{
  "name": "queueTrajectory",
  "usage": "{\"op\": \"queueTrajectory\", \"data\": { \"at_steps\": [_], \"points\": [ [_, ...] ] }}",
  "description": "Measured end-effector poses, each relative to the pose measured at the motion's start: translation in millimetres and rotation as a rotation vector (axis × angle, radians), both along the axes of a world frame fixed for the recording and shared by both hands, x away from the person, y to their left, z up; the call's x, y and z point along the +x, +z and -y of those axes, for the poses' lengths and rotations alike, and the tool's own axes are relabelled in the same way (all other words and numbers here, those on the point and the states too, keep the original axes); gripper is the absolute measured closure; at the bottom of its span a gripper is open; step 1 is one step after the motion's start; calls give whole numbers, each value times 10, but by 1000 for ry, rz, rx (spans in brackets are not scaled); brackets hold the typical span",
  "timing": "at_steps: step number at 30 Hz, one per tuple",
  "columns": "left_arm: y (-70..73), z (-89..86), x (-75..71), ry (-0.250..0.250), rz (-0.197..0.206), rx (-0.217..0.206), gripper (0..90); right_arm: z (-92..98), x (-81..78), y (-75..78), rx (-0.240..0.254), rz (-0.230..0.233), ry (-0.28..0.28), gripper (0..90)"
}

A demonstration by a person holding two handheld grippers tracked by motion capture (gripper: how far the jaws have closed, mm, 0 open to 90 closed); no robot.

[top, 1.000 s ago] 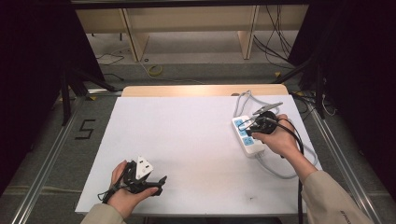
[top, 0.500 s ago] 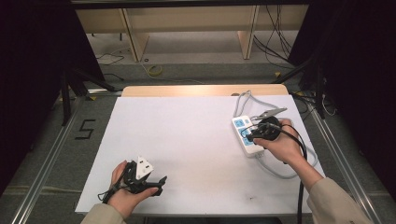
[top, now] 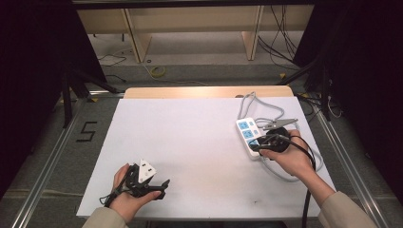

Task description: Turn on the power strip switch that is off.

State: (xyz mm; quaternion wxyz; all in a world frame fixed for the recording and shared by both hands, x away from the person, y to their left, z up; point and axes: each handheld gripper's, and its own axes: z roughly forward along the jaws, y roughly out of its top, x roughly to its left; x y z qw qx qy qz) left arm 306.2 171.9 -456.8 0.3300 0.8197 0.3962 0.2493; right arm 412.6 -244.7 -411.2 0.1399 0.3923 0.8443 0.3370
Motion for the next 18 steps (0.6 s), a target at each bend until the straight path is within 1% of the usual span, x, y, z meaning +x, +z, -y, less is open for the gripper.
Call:
{"op": "queueTrajectory", "data": {
  "at_steps": [3,10,18],
  "points": [
    [-1,-3,-1,4,-1,-4,146,17,-54,-4,15,4,3,564],
    [-1,-1,-3,3,-1,-2,146,56,-167,-30,24,6,12,524],
    [1,-5,-6,2,-2,0,146,103,-296,-46,40,25,12,472]
  ]
}}
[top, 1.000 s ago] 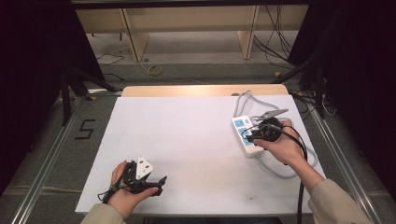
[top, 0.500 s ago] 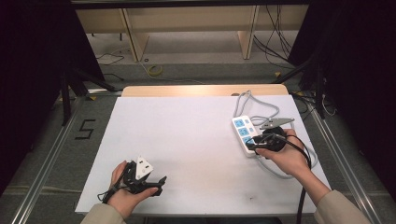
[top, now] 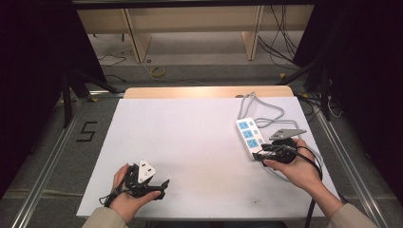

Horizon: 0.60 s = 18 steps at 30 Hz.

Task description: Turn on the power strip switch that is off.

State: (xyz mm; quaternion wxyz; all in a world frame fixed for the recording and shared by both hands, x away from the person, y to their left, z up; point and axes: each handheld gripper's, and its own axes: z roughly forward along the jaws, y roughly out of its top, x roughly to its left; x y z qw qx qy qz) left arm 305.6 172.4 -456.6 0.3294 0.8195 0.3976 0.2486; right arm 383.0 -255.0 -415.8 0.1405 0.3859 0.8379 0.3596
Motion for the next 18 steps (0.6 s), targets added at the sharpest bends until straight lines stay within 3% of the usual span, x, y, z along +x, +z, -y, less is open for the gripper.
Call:
{"op": "queueTrajectory", "data": {
  "at_steps": [18],
  "points": [
    [5,1,-15,-1,-2,-12,147,107,-288,-64,76,59,39,394]
  ]
}}
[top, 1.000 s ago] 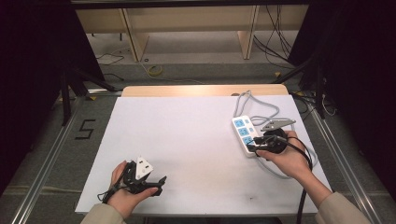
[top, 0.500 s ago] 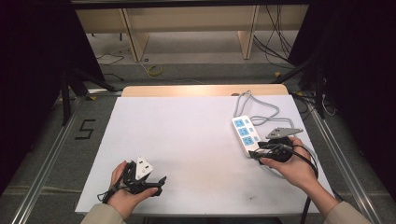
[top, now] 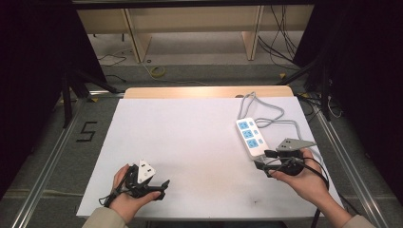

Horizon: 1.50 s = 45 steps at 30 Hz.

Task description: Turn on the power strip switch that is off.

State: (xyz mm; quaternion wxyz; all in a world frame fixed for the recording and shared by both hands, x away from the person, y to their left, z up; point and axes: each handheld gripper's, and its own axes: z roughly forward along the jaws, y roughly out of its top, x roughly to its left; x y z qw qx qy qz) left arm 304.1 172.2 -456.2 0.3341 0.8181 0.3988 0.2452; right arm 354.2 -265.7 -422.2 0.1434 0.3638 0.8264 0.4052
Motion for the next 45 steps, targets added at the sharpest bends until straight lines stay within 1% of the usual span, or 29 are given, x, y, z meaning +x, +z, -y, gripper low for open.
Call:
{"op": "queueTrajectory", "data": {
  "at_steps": [5,11,17,25,32,36,45],
  "points": [
    [1,6,-5,0,1,-4,147,55,-90,-23,30,30,13,366],
    [1,11,-8,-1,-2,-4,148,132,-169,-72,47,55,31,350],
    [-1,13,-9,-3,-5,-1,149,194,-239,-123,69,62,43,338],
    [0,13,-10,-5,-5,-2,149,250,-329,-158,91,66,42,330],
    [2,19,-11,-11,-2,-1,150,288,-361,-159,125,76,29,330],
    [-1,24,-8,-14,-4,-2,150,299,-354,-161,121,85,30,330],
    [-3,30,-6,-14,-4,-5,150,302,-351,-176,115,84,27,328]
  ]
}}
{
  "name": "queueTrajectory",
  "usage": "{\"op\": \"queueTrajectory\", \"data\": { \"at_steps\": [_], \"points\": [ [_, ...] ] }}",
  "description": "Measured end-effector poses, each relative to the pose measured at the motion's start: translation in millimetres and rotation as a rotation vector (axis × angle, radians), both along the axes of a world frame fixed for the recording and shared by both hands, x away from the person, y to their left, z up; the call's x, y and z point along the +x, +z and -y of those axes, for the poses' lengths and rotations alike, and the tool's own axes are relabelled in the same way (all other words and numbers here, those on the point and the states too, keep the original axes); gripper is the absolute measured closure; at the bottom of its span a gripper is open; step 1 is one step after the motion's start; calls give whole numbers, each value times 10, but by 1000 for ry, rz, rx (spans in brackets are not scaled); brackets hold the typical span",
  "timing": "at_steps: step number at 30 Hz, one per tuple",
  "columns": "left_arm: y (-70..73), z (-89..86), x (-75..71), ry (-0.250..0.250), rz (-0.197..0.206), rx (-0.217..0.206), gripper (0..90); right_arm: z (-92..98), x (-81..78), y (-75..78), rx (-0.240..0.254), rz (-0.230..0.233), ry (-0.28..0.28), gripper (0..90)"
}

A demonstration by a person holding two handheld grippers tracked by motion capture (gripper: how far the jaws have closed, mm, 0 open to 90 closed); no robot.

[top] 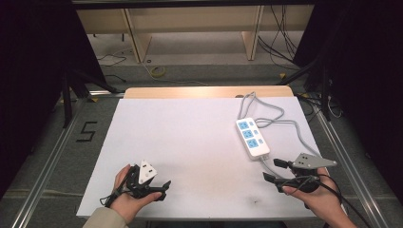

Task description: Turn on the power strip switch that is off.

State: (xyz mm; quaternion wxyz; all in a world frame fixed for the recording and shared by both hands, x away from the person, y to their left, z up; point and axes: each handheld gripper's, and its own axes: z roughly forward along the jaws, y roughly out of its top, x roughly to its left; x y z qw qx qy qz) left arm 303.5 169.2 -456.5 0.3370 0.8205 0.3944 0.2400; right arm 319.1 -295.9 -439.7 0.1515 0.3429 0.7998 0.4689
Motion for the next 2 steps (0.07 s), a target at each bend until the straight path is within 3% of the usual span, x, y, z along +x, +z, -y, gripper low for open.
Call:
{"op": "queueTrajectory", "data": {
  "at_steps": [2],
  "points": [
    [1,5,2,0,1,-1,150,2,-1,0,1,-1,-1,327]
  ]
}}
